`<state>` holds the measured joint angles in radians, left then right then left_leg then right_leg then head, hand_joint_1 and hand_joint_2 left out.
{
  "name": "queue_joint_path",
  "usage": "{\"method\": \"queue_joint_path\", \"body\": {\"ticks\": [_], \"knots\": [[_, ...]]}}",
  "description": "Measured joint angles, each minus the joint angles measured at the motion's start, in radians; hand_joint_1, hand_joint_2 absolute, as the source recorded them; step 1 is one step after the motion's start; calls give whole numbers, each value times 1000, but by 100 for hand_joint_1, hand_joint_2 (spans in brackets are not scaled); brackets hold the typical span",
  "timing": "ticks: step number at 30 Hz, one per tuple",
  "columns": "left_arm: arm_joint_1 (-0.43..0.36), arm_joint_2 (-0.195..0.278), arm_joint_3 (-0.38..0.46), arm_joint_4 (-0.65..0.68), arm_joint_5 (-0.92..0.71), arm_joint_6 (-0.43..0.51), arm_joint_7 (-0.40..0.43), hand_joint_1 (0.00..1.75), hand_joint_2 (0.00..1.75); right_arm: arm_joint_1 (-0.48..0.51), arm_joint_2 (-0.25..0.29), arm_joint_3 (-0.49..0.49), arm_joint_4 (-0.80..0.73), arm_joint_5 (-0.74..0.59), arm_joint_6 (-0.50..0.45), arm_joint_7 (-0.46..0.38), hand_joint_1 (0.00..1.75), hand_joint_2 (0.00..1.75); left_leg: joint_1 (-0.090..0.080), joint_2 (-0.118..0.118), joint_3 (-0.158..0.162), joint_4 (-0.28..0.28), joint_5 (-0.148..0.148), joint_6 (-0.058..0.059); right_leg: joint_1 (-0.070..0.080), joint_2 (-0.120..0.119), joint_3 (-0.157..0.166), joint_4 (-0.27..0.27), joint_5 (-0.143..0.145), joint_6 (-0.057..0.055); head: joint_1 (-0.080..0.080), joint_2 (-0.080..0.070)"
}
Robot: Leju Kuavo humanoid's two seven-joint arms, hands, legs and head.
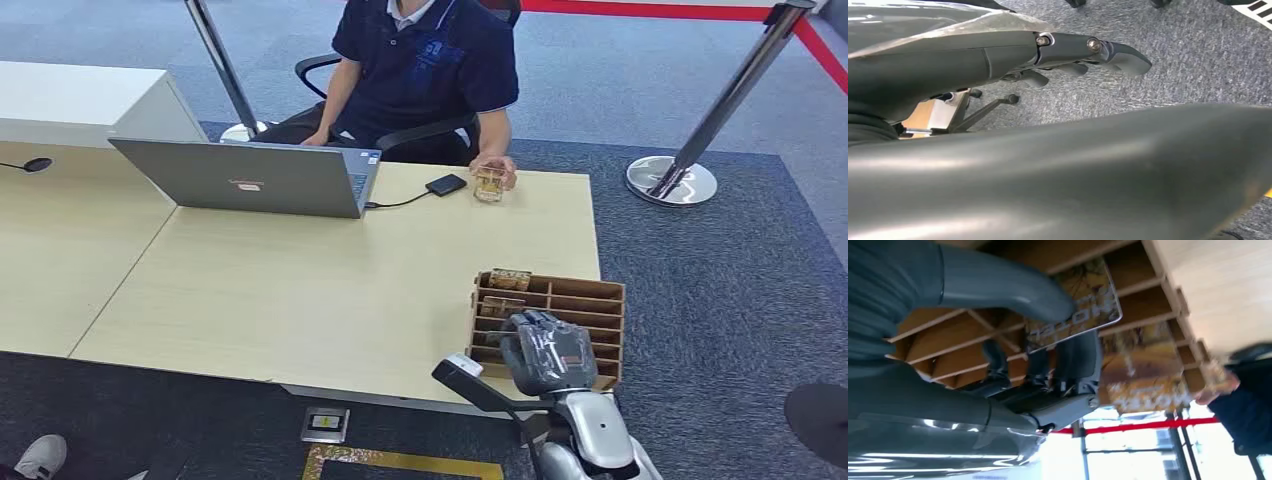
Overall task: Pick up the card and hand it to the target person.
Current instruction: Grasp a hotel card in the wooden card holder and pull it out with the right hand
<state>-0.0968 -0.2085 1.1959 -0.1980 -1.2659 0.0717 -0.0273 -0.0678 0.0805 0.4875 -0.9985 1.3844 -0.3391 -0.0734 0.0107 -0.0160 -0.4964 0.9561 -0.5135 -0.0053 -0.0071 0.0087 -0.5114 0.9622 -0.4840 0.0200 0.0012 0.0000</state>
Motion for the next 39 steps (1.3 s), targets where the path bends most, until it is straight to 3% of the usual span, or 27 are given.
{"method": "queue_joint_path", "body": {"ticks": [3, 7, 17, 24, 31, 39], "knots": [[0, 0, 0, 0, 1, 0, 0, 0, 0, 5, 0, 0, -7, 6, -4, 2, 149, 175, 0, 0, 0, 0, 0, 0, 0, 0, 0, 0, 0, 0, 0, 0], [1, 1, 0, 0, 3, 0, 0, 0, 0, 29, -3, 0, -48, 27, -9, 14, 174, 175, 0, 0, 0, 0, 0, 0, 0, 0, 0, 0, 0, 0, 0, 0], [3, 2, 0, 0, 7, 0, -3, 0, 0, 95, -32, -1, -224, 69, 6, 16, 175, 175, 0, 0, -1, 0, 0, 0, 0, 0, -1, 0, 0, 0, 0, 0], [3, 2, 0, 0, 7, 0, -4, 0, 0, 93, -51, 2, -349, 61, 0, -39, 175, 175, 0, 0, -2, 0, 0, 0, 0, 0, -1, 0, 0, 0, 0, 0], [1, 2, 0, 1, 5, 0, -4, 0, 0, -28, -42, 15, -349, -13, -25, -92, 175, 175, 0, 1, -3, 0, 0, 0, 0, 0, -2, 1, 0, 0, 0, 0], [-8, 1, 0, 4, -3, 2, -4, 0, 0, -364, 89, 27, -74, -113, -44, -169, 175, 175, 0, 2, -3, 0, 2, -2, 0, 0, -5, 4, 1, -2, 0, 0]]}}
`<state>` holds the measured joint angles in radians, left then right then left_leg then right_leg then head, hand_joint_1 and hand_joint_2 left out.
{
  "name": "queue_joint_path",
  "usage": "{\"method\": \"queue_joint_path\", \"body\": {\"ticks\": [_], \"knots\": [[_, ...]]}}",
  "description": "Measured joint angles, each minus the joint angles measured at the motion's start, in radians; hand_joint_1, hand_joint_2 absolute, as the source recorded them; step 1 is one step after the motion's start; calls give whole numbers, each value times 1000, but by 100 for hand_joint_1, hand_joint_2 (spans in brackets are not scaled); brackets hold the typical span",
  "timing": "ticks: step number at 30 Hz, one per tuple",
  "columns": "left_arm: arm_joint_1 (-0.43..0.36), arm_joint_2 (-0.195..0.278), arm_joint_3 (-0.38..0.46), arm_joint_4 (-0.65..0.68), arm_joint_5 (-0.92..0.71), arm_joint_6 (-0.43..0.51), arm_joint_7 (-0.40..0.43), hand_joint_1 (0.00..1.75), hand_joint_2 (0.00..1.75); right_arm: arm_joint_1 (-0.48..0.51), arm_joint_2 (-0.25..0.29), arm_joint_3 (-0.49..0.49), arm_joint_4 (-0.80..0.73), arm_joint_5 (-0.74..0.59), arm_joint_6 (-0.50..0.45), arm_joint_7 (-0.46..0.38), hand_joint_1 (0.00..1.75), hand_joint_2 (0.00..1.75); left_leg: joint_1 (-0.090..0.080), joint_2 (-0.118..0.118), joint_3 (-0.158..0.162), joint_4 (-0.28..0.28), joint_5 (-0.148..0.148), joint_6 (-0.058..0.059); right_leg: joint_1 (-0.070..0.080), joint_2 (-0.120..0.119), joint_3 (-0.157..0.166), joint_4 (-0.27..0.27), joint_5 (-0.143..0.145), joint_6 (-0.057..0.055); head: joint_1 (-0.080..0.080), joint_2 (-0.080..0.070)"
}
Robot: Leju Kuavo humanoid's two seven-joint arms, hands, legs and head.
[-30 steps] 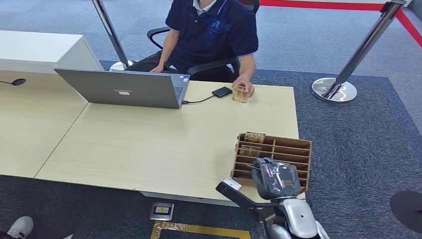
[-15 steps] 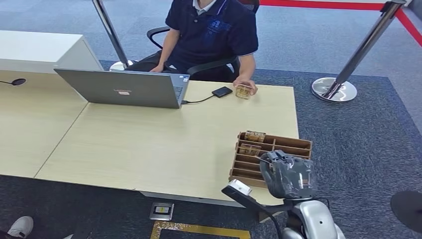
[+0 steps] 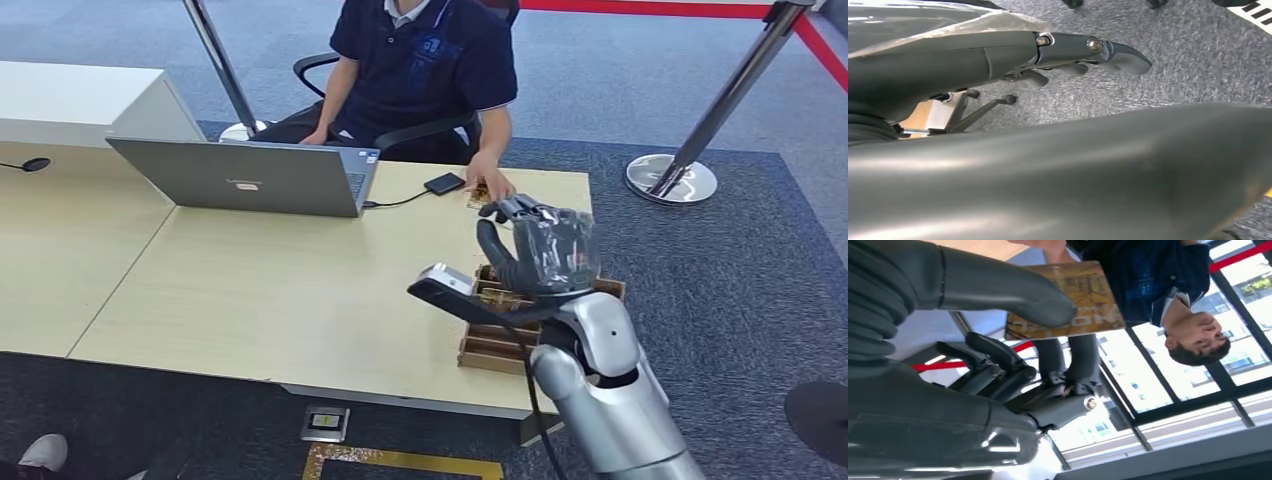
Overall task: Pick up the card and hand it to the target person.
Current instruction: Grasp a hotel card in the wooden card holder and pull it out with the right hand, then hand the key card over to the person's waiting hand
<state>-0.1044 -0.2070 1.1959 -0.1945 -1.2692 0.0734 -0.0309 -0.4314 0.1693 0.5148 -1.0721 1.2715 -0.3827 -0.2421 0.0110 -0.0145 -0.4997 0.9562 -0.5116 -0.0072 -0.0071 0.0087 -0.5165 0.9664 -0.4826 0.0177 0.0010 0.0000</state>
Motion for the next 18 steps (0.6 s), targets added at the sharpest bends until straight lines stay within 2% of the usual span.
{"method": "queue_joint_path", "body": {"ticks": [3, 7, 18], "knots": [[-1, 0, 0, 1, -6, 1, 0, 0, 0, -115, 57, 0, 129, -7, -9, -2, 175, 175, 1, 0, 0, 0, 0, -1, 0, 0, 0, 0, 0, 0, 0, 0], [-1, 0, -1, 2, -15, 4, 0, 0, 0, -227, 107, -11, 287, -18, -35, -1, 175, 175, 1, 0, -1, 0, 1, -1, 0, 0, -1, 0, 0, 0, 0, 0], [-1, 0, -6, 4, -9, 21, 20, 0, 0, -362, 160, -38, 529, -17, -43, 15, 175, 175, 1, 0, -1, 0, 0, -1, 0, 0, -1, 0, 0, 0, 0, 0]]}}
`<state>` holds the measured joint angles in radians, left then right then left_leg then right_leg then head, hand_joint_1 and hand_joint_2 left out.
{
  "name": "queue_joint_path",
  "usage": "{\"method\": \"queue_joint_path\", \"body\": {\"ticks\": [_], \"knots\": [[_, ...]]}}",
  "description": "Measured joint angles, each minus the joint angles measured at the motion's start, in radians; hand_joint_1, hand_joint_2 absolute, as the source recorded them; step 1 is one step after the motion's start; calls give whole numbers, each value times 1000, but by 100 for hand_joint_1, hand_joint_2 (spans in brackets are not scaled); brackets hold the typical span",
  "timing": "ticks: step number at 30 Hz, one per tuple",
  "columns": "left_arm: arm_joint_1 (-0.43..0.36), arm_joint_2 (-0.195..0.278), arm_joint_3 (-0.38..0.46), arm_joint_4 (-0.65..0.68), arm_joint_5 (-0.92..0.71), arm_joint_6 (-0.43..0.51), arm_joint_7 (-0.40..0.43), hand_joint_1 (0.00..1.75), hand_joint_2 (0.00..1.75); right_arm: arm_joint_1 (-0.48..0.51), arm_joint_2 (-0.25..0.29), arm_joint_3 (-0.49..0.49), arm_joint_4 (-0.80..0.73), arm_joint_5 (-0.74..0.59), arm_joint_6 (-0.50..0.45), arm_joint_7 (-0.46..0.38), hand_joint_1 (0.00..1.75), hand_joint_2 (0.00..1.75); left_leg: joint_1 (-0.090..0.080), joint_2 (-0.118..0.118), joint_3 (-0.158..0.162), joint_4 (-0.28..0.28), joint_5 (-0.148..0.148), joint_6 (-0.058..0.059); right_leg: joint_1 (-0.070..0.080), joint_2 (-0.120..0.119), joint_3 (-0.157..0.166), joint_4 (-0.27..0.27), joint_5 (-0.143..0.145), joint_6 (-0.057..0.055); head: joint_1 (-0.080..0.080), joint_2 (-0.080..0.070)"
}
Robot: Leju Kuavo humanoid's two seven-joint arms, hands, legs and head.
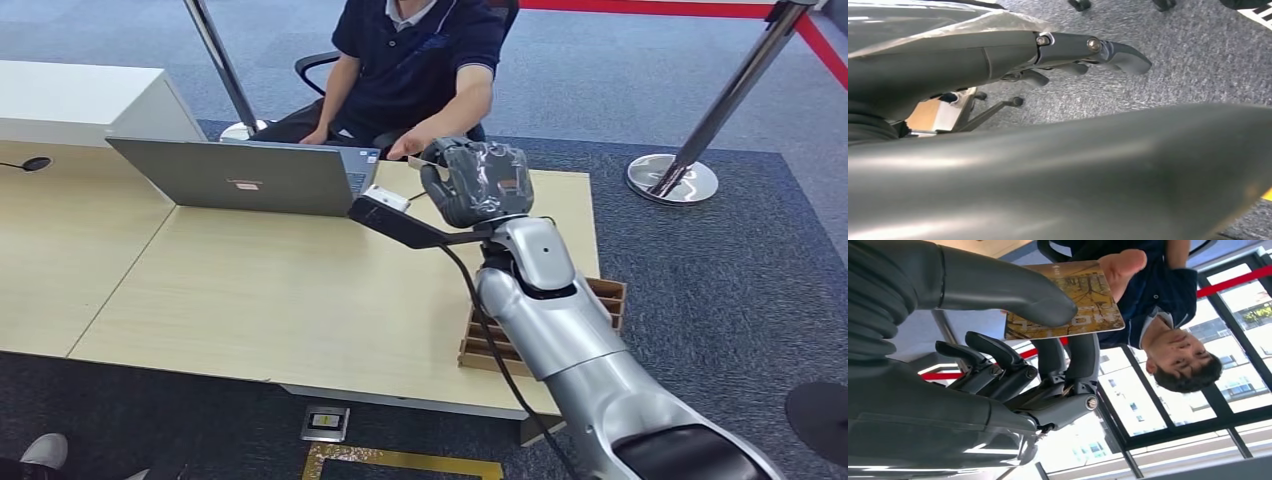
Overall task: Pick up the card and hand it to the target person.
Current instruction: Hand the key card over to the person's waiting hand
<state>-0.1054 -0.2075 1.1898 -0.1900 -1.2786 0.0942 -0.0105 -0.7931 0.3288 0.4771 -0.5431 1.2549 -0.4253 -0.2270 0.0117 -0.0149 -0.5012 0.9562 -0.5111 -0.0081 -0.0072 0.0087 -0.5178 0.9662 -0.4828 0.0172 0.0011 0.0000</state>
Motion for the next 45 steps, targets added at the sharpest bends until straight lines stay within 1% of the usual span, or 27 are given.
{"method": "queue_joint_path", "body": {"ticks": [8, 15, 16, 19, 20, 22, 24, 26, 28, 32, 34, 38, 41, 43, 45], "knots": [[0, 1, 0, 0, -8, 7, 11, 0, 0, -16, 18, 1, 49, -21, -2, 13, 175, 175, 0, 0, 0, 0, 0, 0, 0, 0, 0, 0, 0, 0, 0, 0], [0, 4, 0, 0, -14, -5, 11, 0, 0, -19, 22, 3, 67, -38, -1, 22, 175, 175, 0, 0, 0, 0, 0, 0, 0, 0, 0, 0, 0, 0, 0, 0], [0, 4, 0, 0, -13, -5, 11, 0, 0, -19, 23, 4, 67, -44, 0, 25, 161, 175, 0, 0, 0, 0, 0, 0, 0, 0, 0, 0, 0, 0, 0, 0], [0, 4, 0, 0, -12, -2, 10, 0, 0, -19, 23, 10, 67, -72, 1, 28, 30, 175, 0, 0, 0, 0, 0, 0, 0, 0, 0, 0, 0, 0, 0, 0], [0, 4, 0, 0, -12, -1, 10, 0, 0, -19, 23, 11, 67, -85, -2, 28, 0, 175, 0, 0, 0, 0, 0, 0, 0, 0, 0, 0, 0, 0, 0, 0], [0, 4, 0, 0, -10, 1, 7, 0, 0, -17, 23, 11, 67, -107, -25, 38, 0, 175, 0, 0, 0, 0, 0, 0, 0, 0, 0, 0, 0, 0, 0, 0], [1, 4, 0, 0, -8, 3, 4, 0, 0, -8, 21, 4, 59, -107, -79, 65, 0, 175, 0, 0, 0, 0, 0, 0, 0, 0, -1, 0, 0, 0, 0, 0], [1, 3, 0, 0, -6, 4, 6, 0, 0, 13, 18, -13, 34, -86, -145, 97, 0, 87, 0, 0, 0, 0, 0, 0, 0, 0, -1, 0, 0, 0, 0, 0], [2, 2, 0, 0, -6, 6, 9, 0, 0, 48, 12, -38, -13, -61, -192, 115, 0, 0, 0, 0, 0, 0, 0, 0, 0, 0, -1, 0, 0, 0, 0, 0], [3, 1, 0, 0, 0, 10, 12, 0, 0, 162, -4, -96, -179, -24, -226, 124, 0, 0, 0, 0, -1, 0, 0, 0, 0, 0, -1, -1, 0, 0, 0, 0], [4, 0, 0, 0, 5, 11, 12, 0, 0, 248, -13, -126, -304, -2, -248, 128, 0, 0, 0, -1, -1, 0, -1, 0, 0, 0, -1, -1, -1, 0, 0, 0], [7, -2, 1, 1, 14, 11, 14, 0, 0, 451, -35, -180, -580, 72, -275, 142, 0, 0, 0, -1, -1, 0, -3, 0, 0, 0, -1, -2, -2, 0, 0, 0], [7, -4, 2, 1, 18, 11, 14, 0, 0, 561, -55, -211, -734, 113, -275, 155, 0, 0, 0, -1, -1, 0, -3, 0, 0, 0, -2, -2, -3, 0, 0, 0], [9, -7, 3, 1, 16, 9, 17, 0, 0, 646, -64, -238, -853, 129, -276, 162, 0, 87, 0, -2, -1, 0, -4, 1, 0, 0, -1, -2, -3, 1, 0, 0], [14, -9, 3, 1, 9, 5, 23, 0, 0, 744, -68, -276, -982, 119, -276, 147, 0, 175, 0, -2, -1, 0, -5, 0, 0, 0, -1, -2, -4, 1, 0, 0]]}}
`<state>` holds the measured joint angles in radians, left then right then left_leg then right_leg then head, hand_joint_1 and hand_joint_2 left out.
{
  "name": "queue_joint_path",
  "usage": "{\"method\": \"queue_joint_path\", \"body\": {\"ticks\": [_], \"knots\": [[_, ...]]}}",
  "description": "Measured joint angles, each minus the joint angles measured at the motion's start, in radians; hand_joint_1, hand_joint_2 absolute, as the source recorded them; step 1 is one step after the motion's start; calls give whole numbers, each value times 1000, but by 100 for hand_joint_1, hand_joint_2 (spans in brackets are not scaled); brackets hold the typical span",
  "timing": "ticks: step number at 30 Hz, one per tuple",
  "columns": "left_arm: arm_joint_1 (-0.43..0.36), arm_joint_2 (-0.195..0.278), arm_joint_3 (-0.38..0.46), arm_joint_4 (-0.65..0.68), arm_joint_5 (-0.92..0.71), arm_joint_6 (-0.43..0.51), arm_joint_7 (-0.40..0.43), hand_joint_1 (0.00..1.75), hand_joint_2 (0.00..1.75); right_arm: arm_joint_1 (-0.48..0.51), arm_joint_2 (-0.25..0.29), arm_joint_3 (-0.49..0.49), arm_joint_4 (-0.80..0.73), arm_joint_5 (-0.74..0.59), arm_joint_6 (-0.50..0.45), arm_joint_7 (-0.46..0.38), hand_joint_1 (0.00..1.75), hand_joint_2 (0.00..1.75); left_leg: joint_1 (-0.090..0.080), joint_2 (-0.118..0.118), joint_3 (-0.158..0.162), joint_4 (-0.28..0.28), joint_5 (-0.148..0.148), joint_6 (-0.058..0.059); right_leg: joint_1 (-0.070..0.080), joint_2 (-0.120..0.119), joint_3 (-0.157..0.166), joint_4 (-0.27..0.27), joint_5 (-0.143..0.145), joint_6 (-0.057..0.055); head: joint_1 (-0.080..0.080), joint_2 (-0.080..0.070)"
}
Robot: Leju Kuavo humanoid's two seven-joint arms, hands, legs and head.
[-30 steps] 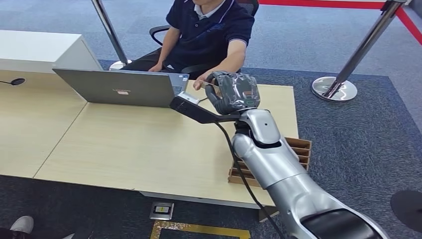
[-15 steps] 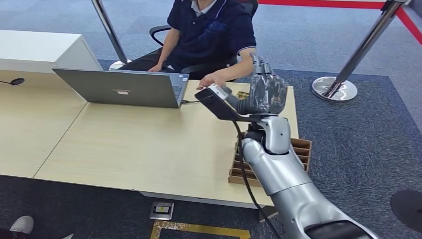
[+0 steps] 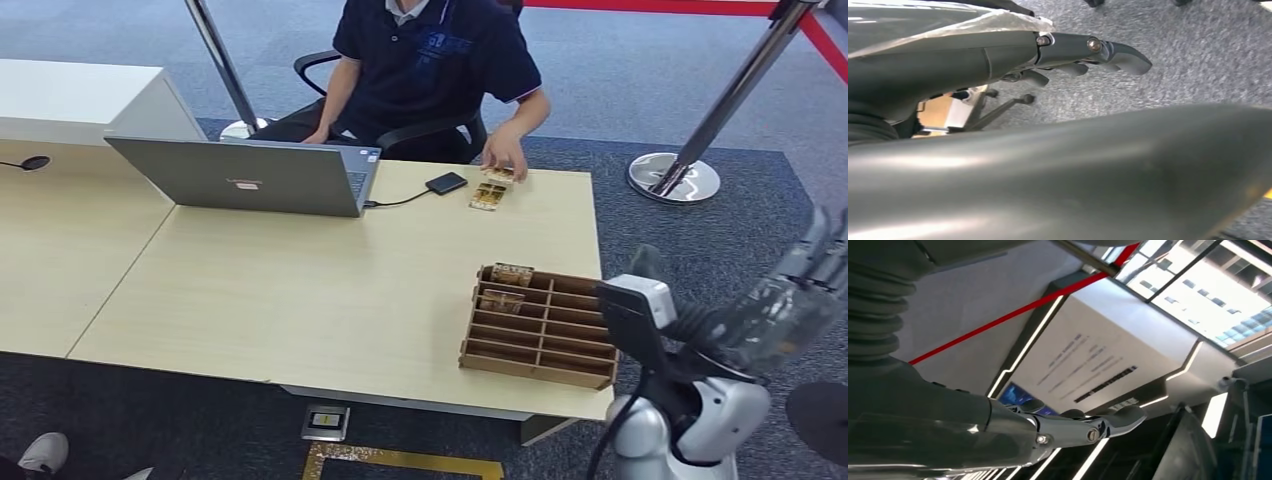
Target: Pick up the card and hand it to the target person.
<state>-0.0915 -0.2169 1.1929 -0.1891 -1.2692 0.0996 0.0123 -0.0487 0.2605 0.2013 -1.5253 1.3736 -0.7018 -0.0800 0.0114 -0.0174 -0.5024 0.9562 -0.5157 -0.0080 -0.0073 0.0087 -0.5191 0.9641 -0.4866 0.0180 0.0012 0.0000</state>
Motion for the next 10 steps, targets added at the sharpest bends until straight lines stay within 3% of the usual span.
{"method": "queue_joint_path", "body": {"ticks": [5, 10], "knots": [[2, -5, 0, 0, -10, -10, 10, 0, 0, 191, 13, -120, -241, -48, -1, -4, 0, 175, 0, 0, 1, 0, -1, 0, 0, 0, 0, 0, -1, -1, 0, 0], [2, -8, 2, 0, 6, -10, 14, 0, 0, 329, 47, -238, -322, -134, 0, 52, 0, 175, 0, 0, 1, 0, -2, -1, 0, 0, 1, 0, -2, -1, 0, 0]]}}
